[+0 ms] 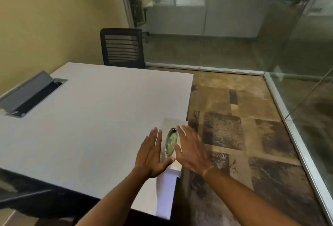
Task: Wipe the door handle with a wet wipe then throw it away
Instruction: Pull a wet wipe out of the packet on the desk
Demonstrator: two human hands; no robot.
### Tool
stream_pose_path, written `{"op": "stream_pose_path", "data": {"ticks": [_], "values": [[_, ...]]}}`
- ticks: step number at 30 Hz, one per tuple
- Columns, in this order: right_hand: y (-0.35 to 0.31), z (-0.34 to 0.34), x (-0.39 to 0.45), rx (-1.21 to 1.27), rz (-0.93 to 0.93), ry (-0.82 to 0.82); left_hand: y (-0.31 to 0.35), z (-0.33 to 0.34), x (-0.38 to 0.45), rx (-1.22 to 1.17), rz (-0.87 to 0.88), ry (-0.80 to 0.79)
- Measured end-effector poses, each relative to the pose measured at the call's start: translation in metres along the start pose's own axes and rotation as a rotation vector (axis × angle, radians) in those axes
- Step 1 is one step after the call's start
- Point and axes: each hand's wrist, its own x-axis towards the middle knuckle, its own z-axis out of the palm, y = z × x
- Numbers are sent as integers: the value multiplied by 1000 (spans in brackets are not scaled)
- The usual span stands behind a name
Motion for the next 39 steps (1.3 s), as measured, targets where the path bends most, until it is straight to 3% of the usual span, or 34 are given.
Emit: {"op": "stream_pose_path", "data": {"ticks": [20,33,39], "values": [[-22,81,88,-261,384,-107,-49,63,73,-41,296,-105],[-21,100,96,-299,372,-122,-48,72,78,-10,264,-110],[-17,89,91,-192,345,-121,-49,64,77,-22,293,-117]]}}
